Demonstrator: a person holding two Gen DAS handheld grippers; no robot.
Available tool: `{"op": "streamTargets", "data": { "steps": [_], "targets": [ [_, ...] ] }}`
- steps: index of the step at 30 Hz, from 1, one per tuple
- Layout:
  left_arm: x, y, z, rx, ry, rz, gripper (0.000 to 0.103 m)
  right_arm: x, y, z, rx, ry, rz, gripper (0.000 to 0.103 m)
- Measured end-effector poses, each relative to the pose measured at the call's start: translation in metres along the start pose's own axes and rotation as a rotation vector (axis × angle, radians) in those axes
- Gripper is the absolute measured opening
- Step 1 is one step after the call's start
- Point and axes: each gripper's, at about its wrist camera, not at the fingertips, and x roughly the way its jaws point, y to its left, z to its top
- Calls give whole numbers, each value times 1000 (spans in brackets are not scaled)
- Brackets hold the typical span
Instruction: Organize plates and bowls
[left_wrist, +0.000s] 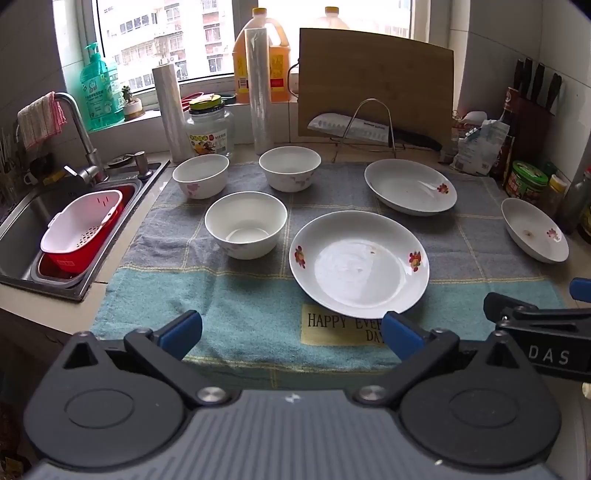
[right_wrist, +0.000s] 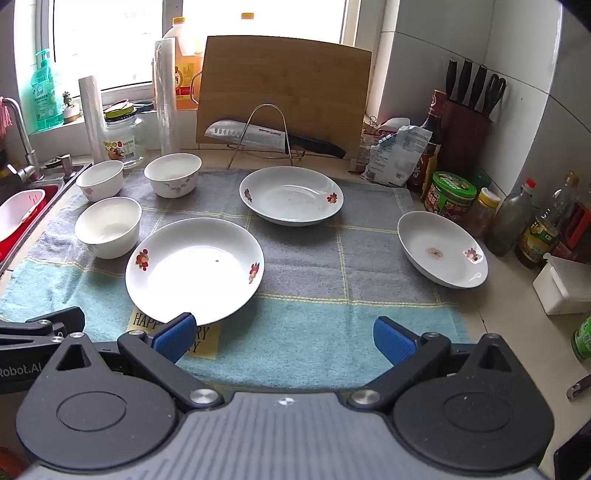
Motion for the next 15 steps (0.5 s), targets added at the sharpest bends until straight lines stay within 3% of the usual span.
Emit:
{"op": "streamTargets", "data": {
  "steps": [15],
  "targets": [
    [-3, 1, 1, -4, -4, -1, 102, -4, 0, 2, -4, -10, -4, 103]
  ]
}}
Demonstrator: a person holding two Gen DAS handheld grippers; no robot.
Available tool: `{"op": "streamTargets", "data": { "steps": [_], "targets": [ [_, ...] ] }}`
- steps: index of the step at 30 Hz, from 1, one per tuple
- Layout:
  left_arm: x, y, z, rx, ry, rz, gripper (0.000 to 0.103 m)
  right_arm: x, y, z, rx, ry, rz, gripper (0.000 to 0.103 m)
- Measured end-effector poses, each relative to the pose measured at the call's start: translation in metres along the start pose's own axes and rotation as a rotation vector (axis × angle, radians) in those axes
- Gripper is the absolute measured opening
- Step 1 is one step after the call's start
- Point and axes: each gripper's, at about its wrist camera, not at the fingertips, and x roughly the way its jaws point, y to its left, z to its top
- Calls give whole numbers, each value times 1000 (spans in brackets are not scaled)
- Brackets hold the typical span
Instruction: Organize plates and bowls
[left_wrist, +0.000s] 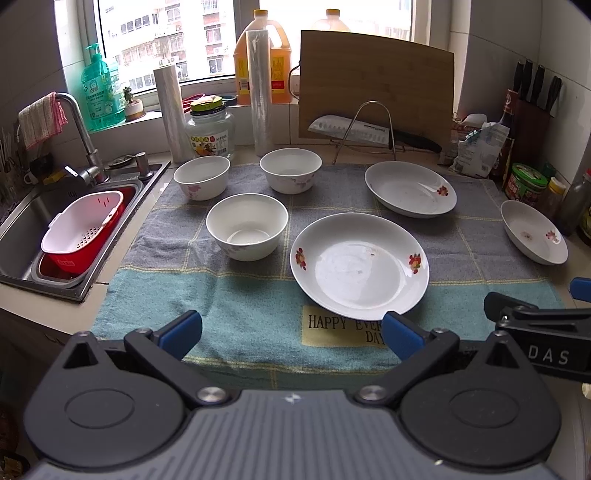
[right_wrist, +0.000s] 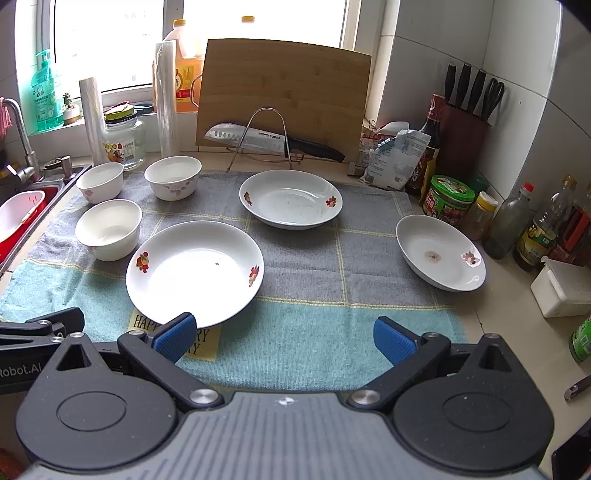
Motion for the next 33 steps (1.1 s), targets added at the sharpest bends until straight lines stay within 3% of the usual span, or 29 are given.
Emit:
{"op": "streamTargets", "data": {
  "steps": [33],
  "targets": [
    [-3, 1, 6, -6, -11, 10, 102, -2, 0, 3, -7, -19, -5, 103]
  ]
}}
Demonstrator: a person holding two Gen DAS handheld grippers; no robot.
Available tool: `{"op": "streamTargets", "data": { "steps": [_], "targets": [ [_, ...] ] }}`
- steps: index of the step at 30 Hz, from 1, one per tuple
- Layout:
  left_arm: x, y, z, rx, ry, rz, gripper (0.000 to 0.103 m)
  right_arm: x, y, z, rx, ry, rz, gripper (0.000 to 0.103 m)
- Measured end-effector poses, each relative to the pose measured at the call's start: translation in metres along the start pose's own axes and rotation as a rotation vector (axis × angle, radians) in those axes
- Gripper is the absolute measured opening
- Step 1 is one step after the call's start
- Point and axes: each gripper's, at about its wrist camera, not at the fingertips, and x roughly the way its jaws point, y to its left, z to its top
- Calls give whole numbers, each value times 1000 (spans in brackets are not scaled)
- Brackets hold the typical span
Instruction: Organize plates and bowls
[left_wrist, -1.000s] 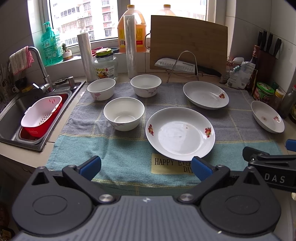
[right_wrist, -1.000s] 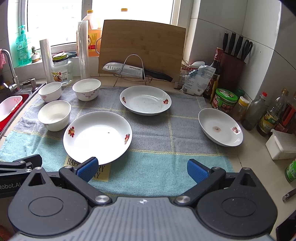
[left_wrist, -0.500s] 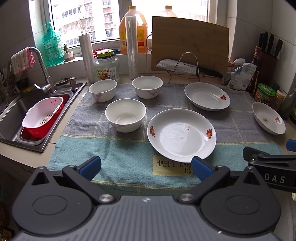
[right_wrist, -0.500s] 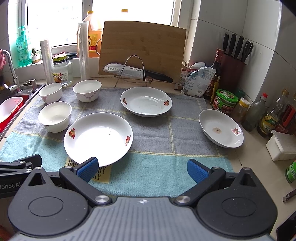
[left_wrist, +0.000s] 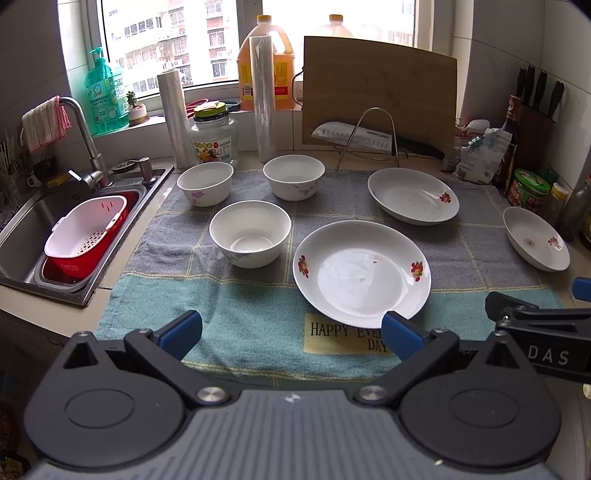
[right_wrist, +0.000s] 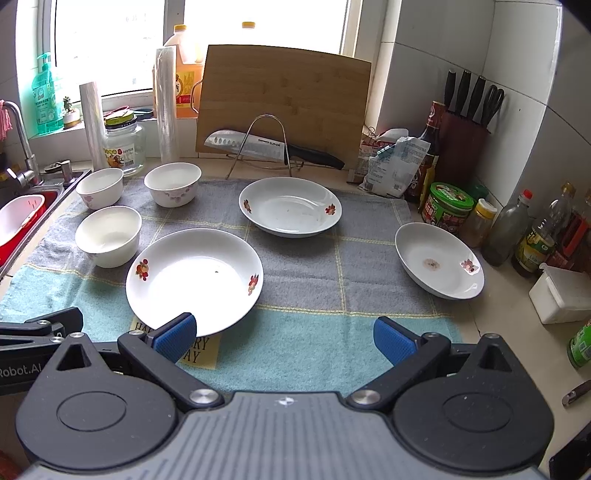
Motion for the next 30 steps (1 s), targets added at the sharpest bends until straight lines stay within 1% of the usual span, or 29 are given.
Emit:
{"op": "streamTargets", "data": {
  "steps": [30],
  "targets": [
    [0, -3, 4, -4, -3, 7, 102, 3, -5, 1, 2, -6, 3, 103]
  ]
}}
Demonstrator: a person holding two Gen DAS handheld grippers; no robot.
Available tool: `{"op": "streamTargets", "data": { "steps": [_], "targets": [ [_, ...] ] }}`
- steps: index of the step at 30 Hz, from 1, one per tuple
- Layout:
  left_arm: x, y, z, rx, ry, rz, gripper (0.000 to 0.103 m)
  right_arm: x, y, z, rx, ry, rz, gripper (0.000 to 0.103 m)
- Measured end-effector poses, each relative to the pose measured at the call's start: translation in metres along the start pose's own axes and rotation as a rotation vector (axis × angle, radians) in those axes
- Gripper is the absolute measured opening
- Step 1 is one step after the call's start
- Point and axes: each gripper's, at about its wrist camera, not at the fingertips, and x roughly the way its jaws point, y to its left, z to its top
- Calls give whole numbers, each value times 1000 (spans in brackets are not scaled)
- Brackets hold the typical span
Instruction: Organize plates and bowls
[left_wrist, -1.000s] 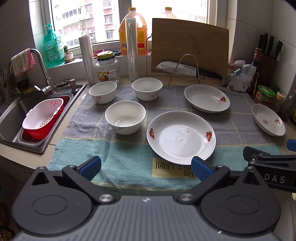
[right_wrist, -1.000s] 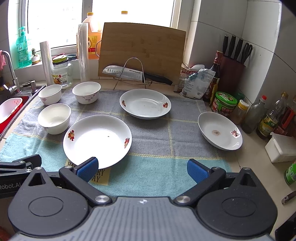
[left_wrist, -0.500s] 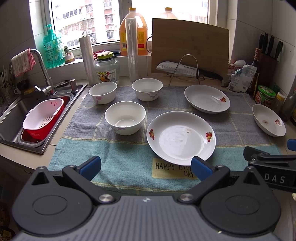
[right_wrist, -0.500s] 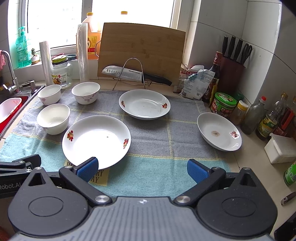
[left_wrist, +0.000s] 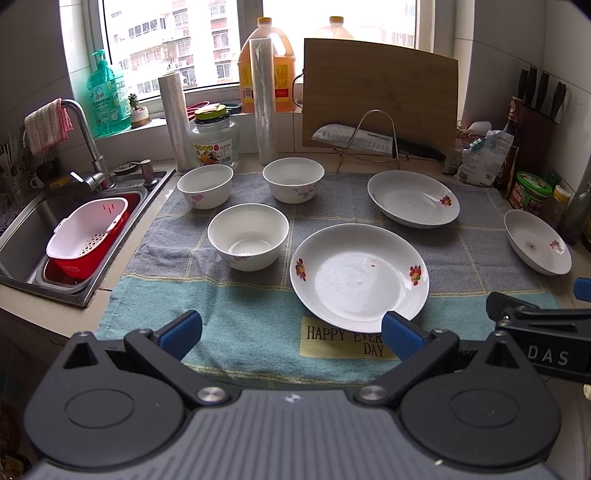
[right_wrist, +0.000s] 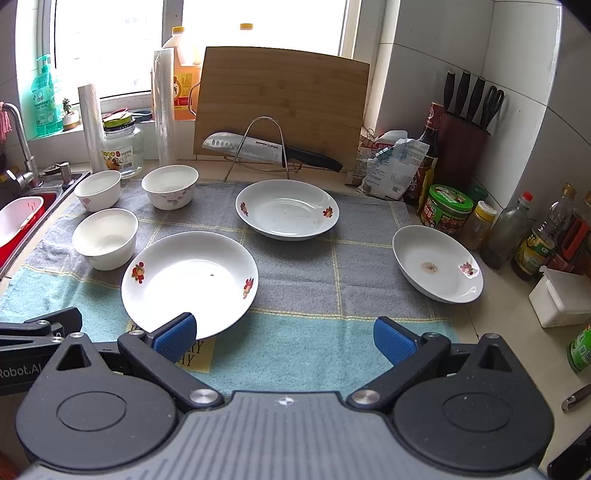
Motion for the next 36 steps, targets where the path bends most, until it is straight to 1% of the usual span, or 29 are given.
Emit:
{"op": "streamTargets", "data": {
  "steps": [5, 11, 16, 21, 27, 29, 33, 36],
  "targets": [
    [1, -3, 2, 9, -18, -6, 102, 1, -2, 0, 0, -21, 0, 103],
    [7, -7, 5, 27, -40, -34, 102, 2, -7, 0, -3, -55, 12, 103],
    [13, -13, 11, 77, -47, -41, 102, 8, -7, 2, -15, -54, -5, 103],
    [25, -14, 20, 111, -70, -102, 102, 13, -12, 7, -17, -93, 4, 103],
    [47, -9, 32, 121, -70, -227, 102, 26, -15, 10, -57, -147, -2, 103],
    [54, -11, 37, 144, -73, -234, 102, 32, -16, 11, -62, -153, -2, 103],
    [69, -19, 46, 230, -90, -216, 102, 47, -22, 14, -47, -145, 17, 103],
    [82, -20, 53, 253, -95, -268, 102, 60, -25, 15, -36, -122, 4, 103]
  ]
}}
